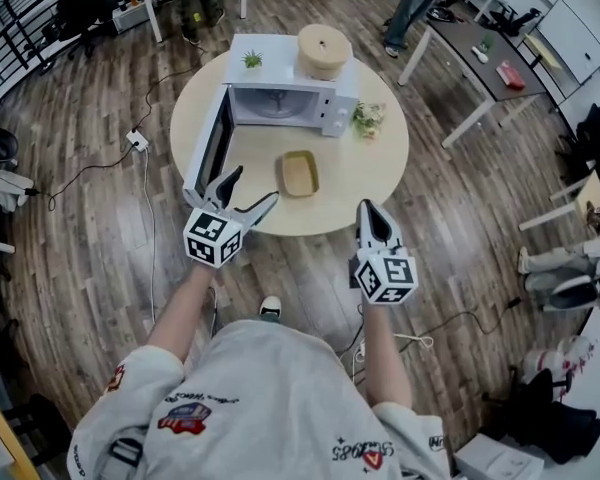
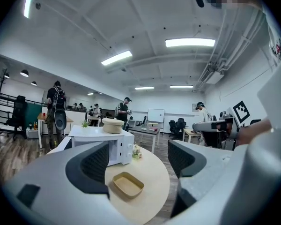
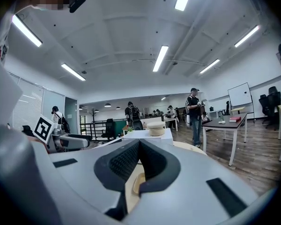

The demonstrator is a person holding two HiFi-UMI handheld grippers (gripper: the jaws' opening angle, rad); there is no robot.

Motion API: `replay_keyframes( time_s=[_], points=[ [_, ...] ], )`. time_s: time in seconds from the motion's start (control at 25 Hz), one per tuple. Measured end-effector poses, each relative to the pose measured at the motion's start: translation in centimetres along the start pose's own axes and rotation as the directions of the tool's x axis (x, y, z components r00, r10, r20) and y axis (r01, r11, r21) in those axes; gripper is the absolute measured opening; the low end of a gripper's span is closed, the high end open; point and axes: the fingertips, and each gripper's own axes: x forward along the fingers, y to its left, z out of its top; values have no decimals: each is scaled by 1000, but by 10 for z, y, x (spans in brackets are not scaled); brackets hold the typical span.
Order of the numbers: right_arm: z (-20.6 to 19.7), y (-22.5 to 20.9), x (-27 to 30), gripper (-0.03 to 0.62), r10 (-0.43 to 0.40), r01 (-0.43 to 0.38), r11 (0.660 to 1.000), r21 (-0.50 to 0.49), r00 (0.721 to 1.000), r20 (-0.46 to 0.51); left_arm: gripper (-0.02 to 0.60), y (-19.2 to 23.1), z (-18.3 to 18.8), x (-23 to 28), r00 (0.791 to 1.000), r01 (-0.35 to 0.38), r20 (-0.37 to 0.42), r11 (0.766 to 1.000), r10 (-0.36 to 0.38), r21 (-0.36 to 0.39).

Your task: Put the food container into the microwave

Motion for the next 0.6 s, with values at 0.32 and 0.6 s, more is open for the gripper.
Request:
replay_keyframes(
  time_s=[0.32,0.6],
  points=[
    [4,-21,54,-6,13,-13,1000,4,1000,1,388,37,6,39,1000,-15,-5,1000,15,1],
    [3,-42,122,-6,70,-69,998,8,997,-19,388,81,6,79,996,-83,-20,996,83,-13]
  ],
)
